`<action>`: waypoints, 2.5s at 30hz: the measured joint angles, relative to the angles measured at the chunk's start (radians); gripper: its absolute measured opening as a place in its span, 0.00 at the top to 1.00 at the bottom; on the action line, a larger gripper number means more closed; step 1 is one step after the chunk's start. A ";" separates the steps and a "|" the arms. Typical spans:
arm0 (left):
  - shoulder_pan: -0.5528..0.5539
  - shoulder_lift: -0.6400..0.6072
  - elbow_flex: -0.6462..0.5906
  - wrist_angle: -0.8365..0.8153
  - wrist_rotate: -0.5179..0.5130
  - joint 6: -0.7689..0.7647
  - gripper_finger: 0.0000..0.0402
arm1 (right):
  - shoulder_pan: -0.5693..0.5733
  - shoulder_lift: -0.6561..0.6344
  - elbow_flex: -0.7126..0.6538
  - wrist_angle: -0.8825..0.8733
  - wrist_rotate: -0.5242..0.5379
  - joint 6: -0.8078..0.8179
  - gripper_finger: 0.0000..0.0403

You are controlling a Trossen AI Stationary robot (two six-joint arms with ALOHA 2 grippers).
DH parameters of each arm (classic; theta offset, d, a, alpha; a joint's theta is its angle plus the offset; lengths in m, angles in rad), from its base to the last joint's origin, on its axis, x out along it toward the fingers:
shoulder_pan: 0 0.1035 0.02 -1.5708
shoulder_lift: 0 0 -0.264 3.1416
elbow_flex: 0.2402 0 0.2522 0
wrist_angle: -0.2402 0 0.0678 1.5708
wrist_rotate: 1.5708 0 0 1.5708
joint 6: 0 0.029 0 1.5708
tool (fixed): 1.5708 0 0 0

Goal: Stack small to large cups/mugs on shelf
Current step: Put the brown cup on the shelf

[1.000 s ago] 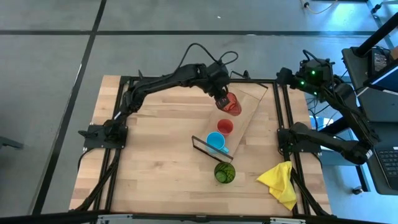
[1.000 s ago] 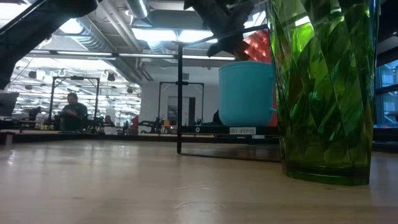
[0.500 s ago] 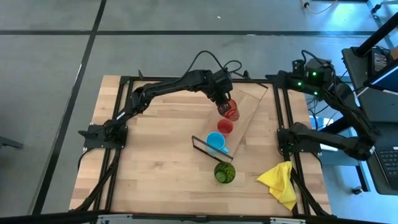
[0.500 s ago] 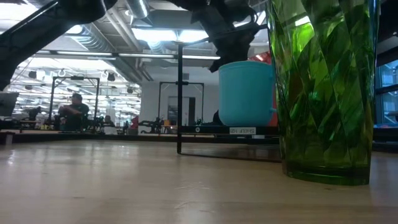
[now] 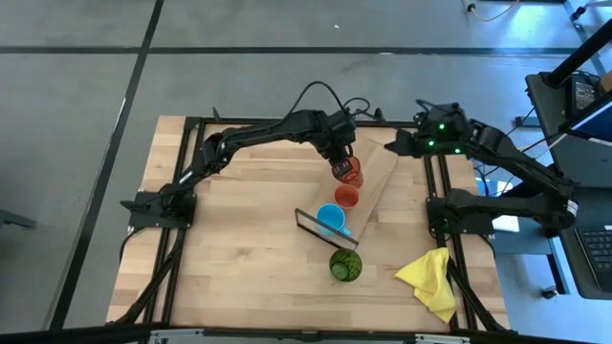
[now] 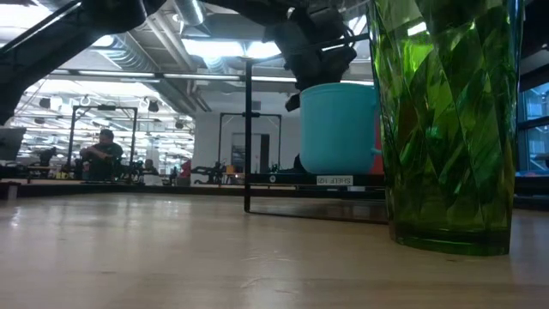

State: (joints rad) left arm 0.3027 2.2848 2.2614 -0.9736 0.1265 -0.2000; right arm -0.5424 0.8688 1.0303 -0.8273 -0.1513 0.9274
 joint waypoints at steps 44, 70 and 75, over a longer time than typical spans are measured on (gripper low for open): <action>0.018 0.000 -0.028 0.122 0.059 0.050 0.92 | 0.068 0.015 -0.106 0.043 -0.052 0.061 0.94; 0.006 0.032 -0.028 0.121 0.112 0.072 0.88 | 0.068 0.015 -0.106 0.061 -0.051 0.036 0.94; 0.004 0.032 -0.028 0.138 0.117 0.072 0.83 | 0.067 0.015 -0.105 0.060 -0.051 0.033 0.94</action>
State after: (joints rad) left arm 0.3068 2.3165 2.2337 -0.8357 0.2432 -0.1276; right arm -0.4751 0.8837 0.9249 -0.7674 -0.2024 0.9607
